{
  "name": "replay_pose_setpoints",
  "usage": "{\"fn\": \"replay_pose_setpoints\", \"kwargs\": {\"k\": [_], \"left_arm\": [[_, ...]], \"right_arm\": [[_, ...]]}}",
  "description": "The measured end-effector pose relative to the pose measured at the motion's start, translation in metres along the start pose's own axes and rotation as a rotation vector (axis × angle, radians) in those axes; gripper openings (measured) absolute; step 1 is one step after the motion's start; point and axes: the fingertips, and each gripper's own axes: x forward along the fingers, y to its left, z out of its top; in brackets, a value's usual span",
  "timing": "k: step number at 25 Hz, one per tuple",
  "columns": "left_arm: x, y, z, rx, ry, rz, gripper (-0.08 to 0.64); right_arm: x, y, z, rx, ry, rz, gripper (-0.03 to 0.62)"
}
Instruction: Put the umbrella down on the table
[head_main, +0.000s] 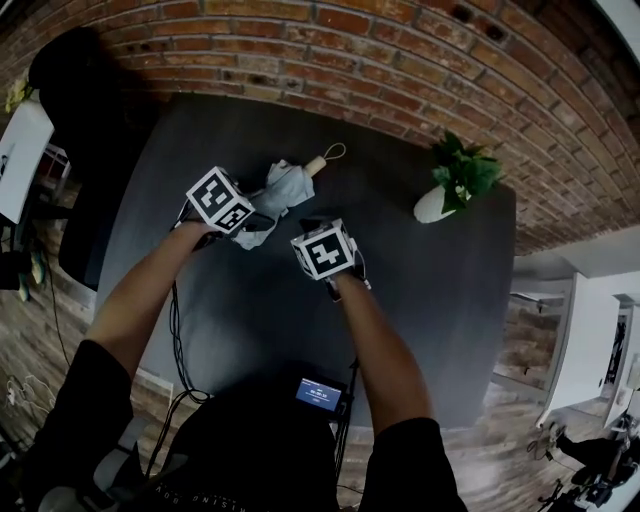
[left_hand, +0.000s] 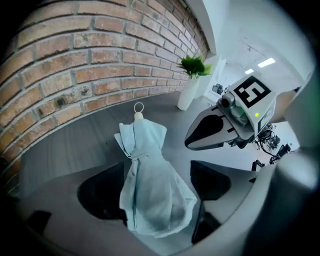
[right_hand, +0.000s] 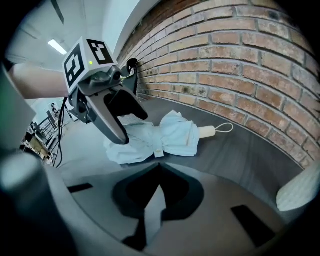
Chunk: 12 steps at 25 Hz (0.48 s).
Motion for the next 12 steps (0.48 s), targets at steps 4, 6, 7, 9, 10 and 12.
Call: {"fn": "replay_pose_setpoints", "kwargs": {"k": [4,6,7,9,10,12], "left_arm": [[-0.042,-0.012,0.005,-0.045,-0.13,0.001,0.4],[-0.061,-0.02,0.004,-0.052,-0.198,0.01,0.31],[-0.07,-0.024,0.001,-0.052,-0.23,0.021,0.287],[-0.087,-0.031,-0.006,-0.053,-0.29,0.043,0.224],[-0.095,-0.036,-0.01,-0.053,-0.317,0.05,0.201],[-0.111,-0.048,-0.02,-0.05,-0.367,0.055,0.119]], "right_arm": [[-0.02,0.01,-0.002,0.015,-0.018,-0.038,0.008],[-0.031,0.021,0.003,0.015,-0.043,-0.048,0.008],[-0.037,0.027,0.006,0.009,-0.056,-0.051,0.008],[-0.048,0.041,0.011,-0.01,-0.081,-0.06,0.008],[-0.053,0.049,0.012,-0.018,-0.094,-0.064,0.008],[-0.062,0.064,0.015,-0.031,-0.122,-0.07,0.008]]}}
